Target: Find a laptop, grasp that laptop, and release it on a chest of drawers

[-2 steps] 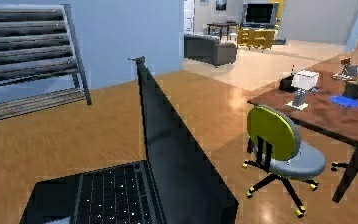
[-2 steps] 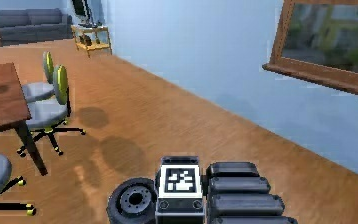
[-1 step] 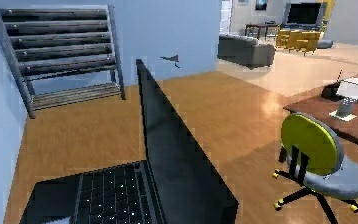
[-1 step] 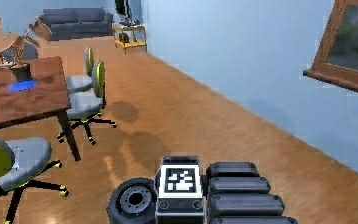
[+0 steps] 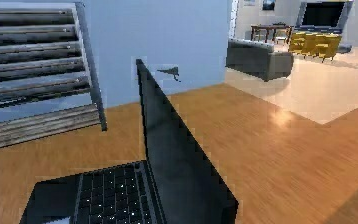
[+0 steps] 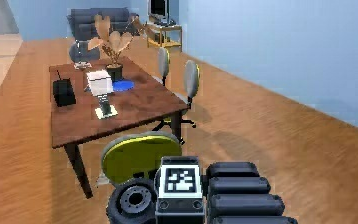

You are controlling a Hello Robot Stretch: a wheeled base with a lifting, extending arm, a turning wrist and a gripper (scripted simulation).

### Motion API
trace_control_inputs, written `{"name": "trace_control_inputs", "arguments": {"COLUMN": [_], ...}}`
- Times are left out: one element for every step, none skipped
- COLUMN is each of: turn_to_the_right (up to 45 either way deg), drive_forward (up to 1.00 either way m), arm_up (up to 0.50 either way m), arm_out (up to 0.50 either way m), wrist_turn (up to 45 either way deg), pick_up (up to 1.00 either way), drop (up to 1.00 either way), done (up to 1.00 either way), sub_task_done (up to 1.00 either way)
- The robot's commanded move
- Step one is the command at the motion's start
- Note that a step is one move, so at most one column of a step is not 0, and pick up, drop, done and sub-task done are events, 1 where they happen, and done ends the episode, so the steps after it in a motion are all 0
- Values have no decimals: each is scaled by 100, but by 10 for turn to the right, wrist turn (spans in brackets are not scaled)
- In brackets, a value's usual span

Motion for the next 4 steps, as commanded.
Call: {"name": "trace_control_inputs", "arguments": {"turn_to_the_right": [-90, 0, 390, 0], "drive_forward": [0, 10, 0, 100], "arm_up": [0, 0, 0, 0], "arm_out": [0, 0, 0, 0], "wrist_turn": [0, 0, 0, 0], "pick_up": [0, 0, 0, 0], "drop": [0, 0, 0, 0], "done": [0, 0, 0, 0], "sub_task_done": [0, 0, 0, 0]}}
